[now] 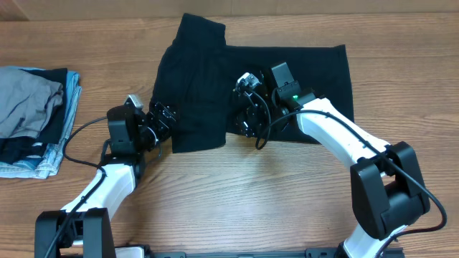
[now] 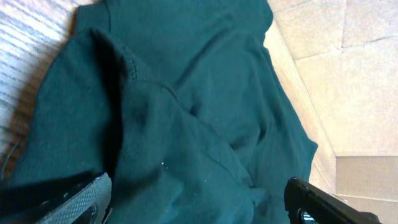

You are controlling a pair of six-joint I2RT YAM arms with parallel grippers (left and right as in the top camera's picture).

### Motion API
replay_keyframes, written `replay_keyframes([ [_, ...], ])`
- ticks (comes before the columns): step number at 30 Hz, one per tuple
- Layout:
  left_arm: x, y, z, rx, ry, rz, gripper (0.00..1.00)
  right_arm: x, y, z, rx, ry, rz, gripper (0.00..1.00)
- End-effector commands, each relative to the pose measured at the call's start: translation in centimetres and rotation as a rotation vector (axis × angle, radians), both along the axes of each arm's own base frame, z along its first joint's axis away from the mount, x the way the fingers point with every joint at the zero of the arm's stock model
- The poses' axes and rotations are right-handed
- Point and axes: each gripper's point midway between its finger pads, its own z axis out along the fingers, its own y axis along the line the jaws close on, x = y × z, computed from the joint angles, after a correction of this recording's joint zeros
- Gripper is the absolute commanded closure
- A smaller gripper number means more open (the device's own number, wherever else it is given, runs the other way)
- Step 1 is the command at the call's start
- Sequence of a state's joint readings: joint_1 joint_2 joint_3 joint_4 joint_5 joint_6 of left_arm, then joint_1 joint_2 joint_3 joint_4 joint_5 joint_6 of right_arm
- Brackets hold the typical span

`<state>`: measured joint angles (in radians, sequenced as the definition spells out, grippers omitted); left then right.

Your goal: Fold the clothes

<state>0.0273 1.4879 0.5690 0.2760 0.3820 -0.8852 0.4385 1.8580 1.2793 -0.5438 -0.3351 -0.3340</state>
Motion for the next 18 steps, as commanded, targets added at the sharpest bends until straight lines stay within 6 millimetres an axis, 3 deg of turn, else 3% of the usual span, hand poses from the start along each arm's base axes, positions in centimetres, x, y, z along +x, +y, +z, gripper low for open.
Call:
replay_keyframes([
  [1,0.3,0.6,-0.1,-0.009,0.022,0.032,0.09,0.0,-0.1,-0.1,-0.005,0.001,0.003,0.00],
  [9,0.8,0.9,0.4,0.062,-0.037,-0.004,0.06,-0.2,-0.2,-0.2,-0.001,0.022,-0.020,0.00],
  [18,1.3,0.3,-0.7,0.101,-0.061,-0.060,0.08,-0.3,-0.3,0.4,0.006,0.059,-0.063,0.00],
])
